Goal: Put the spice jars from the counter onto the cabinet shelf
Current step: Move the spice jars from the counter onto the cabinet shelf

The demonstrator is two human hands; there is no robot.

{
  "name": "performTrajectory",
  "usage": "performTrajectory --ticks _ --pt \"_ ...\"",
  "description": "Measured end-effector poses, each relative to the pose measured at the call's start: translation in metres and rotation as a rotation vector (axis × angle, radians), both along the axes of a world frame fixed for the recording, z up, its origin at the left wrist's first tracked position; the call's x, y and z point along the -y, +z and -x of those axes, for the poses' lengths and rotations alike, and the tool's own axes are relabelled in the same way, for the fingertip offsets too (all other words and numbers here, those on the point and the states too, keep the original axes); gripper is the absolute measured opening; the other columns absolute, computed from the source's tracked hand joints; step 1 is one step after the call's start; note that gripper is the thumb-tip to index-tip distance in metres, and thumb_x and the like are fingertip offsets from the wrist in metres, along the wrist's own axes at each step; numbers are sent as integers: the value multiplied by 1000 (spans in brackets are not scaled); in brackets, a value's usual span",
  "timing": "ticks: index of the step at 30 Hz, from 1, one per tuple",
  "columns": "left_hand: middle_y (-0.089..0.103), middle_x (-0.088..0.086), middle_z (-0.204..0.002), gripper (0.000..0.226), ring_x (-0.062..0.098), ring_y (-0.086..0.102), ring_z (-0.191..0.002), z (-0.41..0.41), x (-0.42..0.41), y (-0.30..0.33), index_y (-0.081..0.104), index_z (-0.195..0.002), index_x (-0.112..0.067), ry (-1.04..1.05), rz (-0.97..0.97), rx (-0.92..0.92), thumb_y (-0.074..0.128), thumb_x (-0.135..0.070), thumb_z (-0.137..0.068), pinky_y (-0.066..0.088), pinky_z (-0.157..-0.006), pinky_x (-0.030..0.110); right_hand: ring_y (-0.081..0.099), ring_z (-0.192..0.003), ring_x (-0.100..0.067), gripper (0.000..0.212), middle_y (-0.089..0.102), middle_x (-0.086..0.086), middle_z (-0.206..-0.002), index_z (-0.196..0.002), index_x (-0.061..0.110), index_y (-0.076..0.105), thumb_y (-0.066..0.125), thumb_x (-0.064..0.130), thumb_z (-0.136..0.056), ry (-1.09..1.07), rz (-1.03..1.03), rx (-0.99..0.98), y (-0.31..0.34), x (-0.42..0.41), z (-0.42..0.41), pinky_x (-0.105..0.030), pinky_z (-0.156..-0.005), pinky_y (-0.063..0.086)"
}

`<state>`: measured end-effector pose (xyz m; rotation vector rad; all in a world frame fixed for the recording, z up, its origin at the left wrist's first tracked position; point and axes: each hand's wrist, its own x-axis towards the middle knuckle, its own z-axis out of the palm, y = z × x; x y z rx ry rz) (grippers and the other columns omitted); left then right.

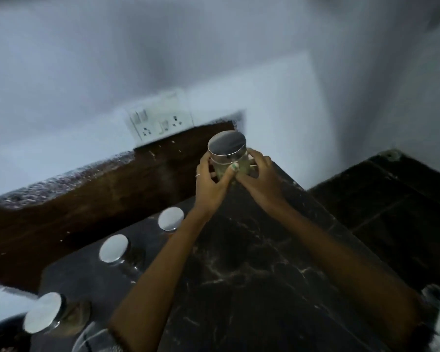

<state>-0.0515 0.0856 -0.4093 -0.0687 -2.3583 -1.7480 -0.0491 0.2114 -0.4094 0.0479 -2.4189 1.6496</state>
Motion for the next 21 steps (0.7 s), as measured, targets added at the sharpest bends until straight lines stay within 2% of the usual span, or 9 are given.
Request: performTrajectory --ticks 2,5,9,11,13,16,18,20,21 --pt "41 3 -142 57 16 49 -122 -12 18 31 35 -139 -21 27 -38 -64 62 -32 -89 44 -102 33 53 -113 -22 58 47 -4 -123 -133 28 45 67 34 -80 17 45 -64 29 20 -8 -48 -96 49" --pt "49 -9 -129 46 11 53 -117 -33 41 76 36 -131 -31 42 -119 -162 58 -33 -91 45 -103 40 50 -118 -22 59 43 -6 -126 -136 29 42 66 33 -82 83 103 -150 69 49 -22 -46 -101 46" --pt "57 -4 -123 50 14 60 -110 -56 61 123 36 -133 -26 80 -177 -267 54 -44 -89 51 -96 43 52 -111 -15 57 42 -1 -116 -137 27 43 64 35 -85 110 152 -264 115 79 -45 -34 -97 49" --pt "57 -2 -123 52 11 59 -109 -66 68 146 37 -133 -22 112 -186 -336 50 -48 -89 51 -96 39 53 -109 -12 56 41 1 -112 -137 26 43 64 33 -85 127 183 -321 137 93 -57 -23 -93 49" --pt "58 -10 -117 57 1 59 -105 -76 74 169 38 -131 -23 141 -184 -392 44 -57 -85 51 -90 29 52 -108 -8 55 41 1 -109 -137 26 44 63 30 -86 161 224 -361 158 103 -68 -13 -88 47" --pt "58 -18 -106 63 -13 61 -86 -91 86 205 42 -127 -23 153 -238 -441 39 -63 -78 50 -69 10 51 -107 -2 49 42 1 -109 -136 30 46 59 27 -89 274 320 -386 191 110 -82 -7 -83 47" --pt "61 -6 -109 60 -4 66 -87 -97 97 227 44 -124 -23 112 -323 -395 37 -64 -81 56 -69 18 51 -110 -1 46 45 3 -118 -133 37 48 57 30 -88 376 386 -381 212 109 -87 -10 -82 48" --pt "65 4 -115 63 16 68 -98 -105 104 247 48 -124 -25 27 -414 -308 35 -69 -81 58 -81 40 53 -116 -7 53 49 6 -128 -132 45 44 58 38 -82 521 438 -352 227 110 -92 -19 -86 48" --pt "67 6 -116 70 23 68 -101 -109 108 255 50 -125 -25 -23 -449 -276 35 -73 -77 57 -84 46 55 -116 -9 59 52 10 -130 -134 48 40 59 41 -78 602 469 -341 233 112 -95 -22 -87 49"
